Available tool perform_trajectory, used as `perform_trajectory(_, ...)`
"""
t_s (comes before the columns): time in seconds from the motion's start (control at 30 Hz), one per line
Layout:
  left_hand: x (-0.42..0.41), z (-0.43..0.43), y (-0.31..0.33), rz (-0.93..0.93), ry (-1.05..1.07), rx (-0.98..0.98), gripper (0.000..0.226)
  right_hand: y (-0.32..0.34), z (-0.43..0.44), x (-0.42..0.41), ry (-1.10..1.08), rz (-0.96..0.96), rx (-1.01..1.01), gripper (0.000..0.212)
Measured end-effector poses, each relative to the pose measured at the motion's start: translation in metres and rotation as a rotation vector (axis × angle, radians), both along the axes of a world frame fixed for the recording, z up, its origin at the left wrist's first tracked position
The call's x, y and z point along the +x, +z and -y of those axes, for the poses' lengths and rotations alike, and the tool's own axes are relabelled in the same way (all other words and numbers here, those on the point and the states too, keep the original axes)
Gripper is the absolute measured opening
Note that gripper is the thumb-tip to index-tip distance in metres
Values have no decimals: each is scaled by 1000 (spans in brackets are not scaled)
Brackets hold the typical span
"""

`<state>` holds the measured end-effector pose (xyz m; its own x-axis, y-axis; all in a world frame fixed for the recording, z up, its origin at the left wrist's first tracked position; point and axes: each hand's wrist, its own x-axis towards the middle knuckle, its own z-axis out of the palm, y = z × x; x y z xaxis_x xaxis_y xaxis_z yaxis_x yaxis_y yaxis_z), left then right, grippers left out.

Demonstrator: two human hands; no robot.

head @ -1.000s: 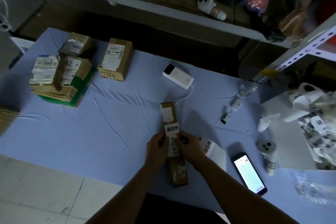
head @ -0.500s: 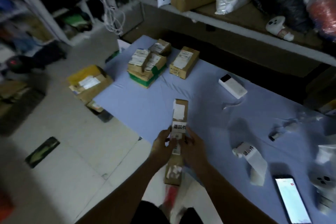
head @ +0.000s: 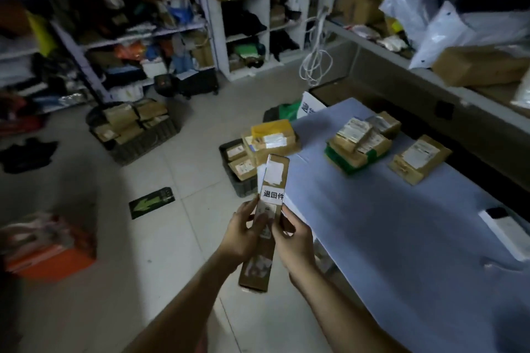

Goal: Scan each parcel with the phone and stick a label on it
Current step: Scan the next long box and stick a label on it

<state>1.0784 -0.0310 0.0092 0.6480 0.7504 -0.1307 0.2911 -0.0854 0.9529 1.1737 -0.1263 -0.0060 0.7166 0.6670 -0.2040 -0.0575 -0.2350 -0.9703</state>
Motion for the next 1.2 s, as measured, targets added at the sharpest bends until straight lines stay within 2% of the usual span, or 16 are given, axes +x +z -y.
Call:
perform_trajectory(0.2,-70,-162,-8,94,-24,-159,32,-4,-162,-56,119,0,-31,38)
perform_trajectory(0.37,-107,-277,-25,38,-35,-215,28,-12,-275,-87,116,-68,-122,42)
perform_trajectory(0.5,-106,-352,-43,-28,-50,-216,44,-24,-346,-83,140,-114,-201,39)
perform_trajectory(0.67,-60,-462,-80,-125,-115,-213,48,-55,-445,-41,81,-231,-200,35)
perform_trajectory(0.83,13,-581,-104,-246,-198,-233,35,-86,-545,21,-27,-341,-164,38)
perform_trajectory(0.93,67,-638,-115,-275,-296,-297,38,-96,-593,62,-141,-462,-119,35)
perform_trajectory(1.07,149,-688,-128,-294,-468,-342,50,-111,-642,128,-321,-552,-145,41)
perform_trajectory(1.2,236,-728,-155,-283,-667,-450,53,-137,-678,195,-449,-517,-168,40)
